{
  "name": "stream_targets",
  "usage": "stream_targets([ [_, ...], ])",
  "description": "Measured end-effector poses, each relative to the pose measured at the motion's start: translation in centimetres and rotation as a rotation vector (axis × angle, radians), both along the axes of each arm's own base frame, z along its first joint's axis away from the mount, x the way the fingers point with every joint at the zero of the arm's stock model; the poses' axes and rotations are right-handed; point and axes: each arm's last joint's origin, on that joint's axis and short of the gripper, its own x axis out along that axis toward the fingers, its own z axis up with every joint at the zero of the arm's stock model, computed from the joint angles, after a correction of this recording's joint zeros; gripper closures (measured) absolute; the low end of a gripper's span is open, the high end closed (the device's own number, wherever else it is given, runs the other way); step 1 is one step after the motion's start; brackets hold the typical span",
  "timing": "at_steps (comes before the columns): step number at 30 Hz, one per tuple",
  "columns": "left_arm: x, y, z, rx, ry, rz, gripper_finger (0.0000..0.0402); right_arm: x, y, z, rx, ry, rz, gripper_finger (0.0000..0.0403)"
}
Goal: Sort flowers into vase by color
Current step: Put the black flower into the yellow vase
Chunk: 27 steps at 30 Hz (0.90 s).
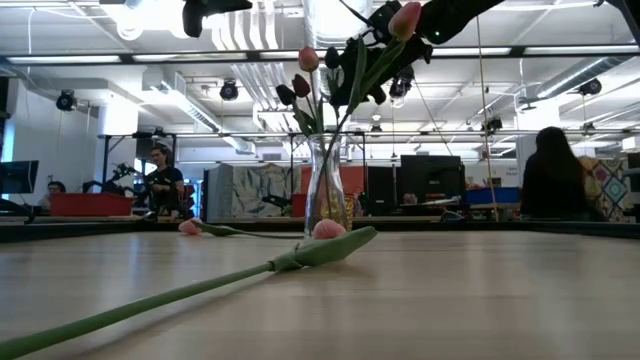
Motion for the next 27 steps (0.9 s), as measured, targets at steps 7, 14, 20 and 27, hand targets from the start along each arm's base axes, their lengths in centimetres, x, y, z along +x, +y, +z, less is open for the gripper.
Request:
stream_targets([
  [7,0.0,0.0,0.0,-0.001,0.0,0.0,0.0251,-0.3,0.0,-0.5,0.114,0.003,-0.123,0.0277],
  [14,0.0,0.0,0.0,-0.003,-0.001,0.0,0.0251,-0.6,0.2,-1.0,0.243,0.025,-0.199,0.025],
  [20,0.0,0.0,0.0,-0.003,0.0,0.0,0.0251,-1.0,0.4,-0.7,0.312,0.004,-0.241,0.0235],
  [27,0.0,0.0,0.0,-0.002,0.0,0.0,0.0251,-1.6,0.9,0.6,0.318,-0.035,-0.252,0.0221],
])
